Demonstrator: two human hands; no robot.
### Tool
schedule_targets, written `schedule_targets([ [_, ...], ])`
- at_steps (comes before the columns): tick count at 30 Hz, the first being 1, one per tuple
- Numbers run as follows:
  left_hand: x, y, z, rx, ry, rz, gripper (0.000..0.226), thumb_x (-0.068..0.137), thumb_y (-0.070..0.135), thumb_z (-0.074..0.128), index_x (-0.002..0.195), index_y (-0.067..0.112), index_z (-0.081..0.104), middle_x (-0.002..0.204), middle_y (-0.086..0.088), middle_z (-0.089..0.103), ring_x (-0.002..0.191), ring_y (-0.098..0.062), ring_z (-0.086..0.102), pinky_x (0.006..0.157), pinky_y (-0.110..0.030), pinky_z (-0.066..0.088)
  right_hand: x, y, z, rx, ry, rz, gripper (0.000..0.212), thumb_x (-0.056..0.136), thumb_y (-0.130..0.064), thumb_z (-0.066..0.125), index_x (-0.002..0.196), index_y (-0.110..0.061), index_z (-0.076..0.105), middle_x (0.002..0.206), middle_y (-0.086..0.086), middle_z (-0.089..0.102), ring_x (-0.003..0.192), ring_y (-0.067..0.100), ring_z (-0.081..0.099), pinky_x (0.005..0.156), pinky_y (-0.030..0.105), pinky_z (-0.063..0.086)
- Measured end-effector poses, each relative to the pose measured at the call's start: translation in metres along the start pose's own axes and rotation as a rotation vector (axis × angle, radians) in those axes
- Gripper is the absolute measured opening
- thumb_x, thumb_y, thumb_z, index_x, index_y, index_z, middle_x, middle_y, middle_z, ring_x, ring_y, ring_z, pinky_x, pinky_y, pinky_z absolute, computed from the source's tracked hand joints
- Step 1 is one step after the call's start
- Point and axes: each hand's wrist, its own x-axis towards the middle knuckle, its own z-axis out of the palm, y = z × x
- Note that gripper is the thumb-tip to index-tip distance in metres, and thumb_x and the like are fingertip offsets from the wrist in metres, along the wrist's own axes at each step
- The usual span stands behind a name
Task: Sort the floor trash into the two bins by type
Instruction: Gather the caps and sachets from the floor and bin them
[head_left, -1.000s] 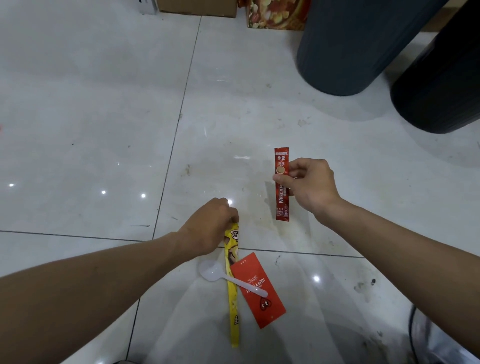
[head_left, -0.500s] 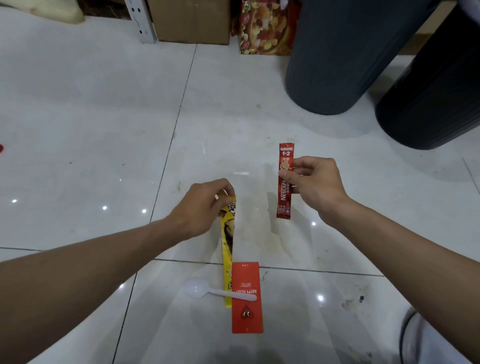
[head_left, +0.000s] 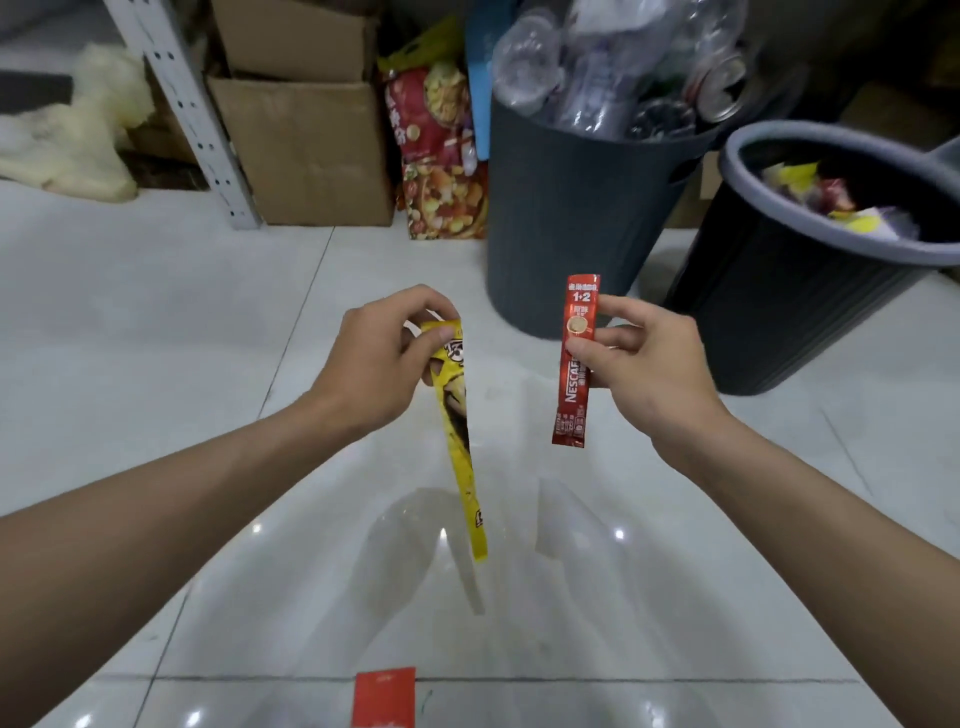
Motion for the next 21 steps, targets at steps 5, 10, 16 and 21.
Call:
schedule_targets([
  [5,0.054,0.054,0.037,-0.007,0.028,0.128,0.007,0.093,0.010,0.061,0.093,0.017,0.063,0.084,0.002,0.063,0.056,-0.018,0.065,0.056,-0.032,0.056,0.035,-0.005,-0.060,0.067,0.104,-0.051,0.047,0.087,-0.014,0.070,0.132,-0.020,0.058,0.087,-0.010,0.074,0.082,0.005,0.071,0.080,0.033,0.060],
  [10,0.095,0.109,0.085,-0.087,0.043,0.201,0.006,0.092,0.007,0.061,0.094,0.012,0.064,0.084,-0.004,0.066,0.059,-0.017,0.066,0.050,-0.021,0.051,0.067,-0.011,-0.121,0.145,0.162,-0.108,0.050,0.089,-0.012,0.068,0.136,-0.022,0.054,0.081,-0.022,0.070,0.073,-0.010,0.066,0.055,0.009,0.051],
  [16,0.134,0.157,0.129,-0.159,0.061,0.238,0.006,0.092,0.007,0.062,0.094,0.012,0.063,0.080,-0.009,0.067,0.061,-0.027,0.067,0.055,-0.040,0.057,0.100,-0.011,-0.182,0.180,0.269,-0.098,0.047,0.084,-0.017,0.073,0.129,-0.022,0.060,0.101,-0.005,0.073,0.091,0.011,0.070,0.085,0.040,0.058],
  [21,0.159,0.185,0.157,-0.142,0.034,0.261,0.007,0.093,0.007,0.060,0.095,0.013,0.063,0.076,-0.005,0.063,0.058,-0.025,0.065,0.053,-0.033,0.056,0.131,-0.011,-0.232,0.193,0.343,-0.087,0.045,0.084,-0.013,0.074,0.127,-0.016,0.061,0.094,-0.002,0.074,0.082,0.011,0.072,0.072,0.033,0.060],
])
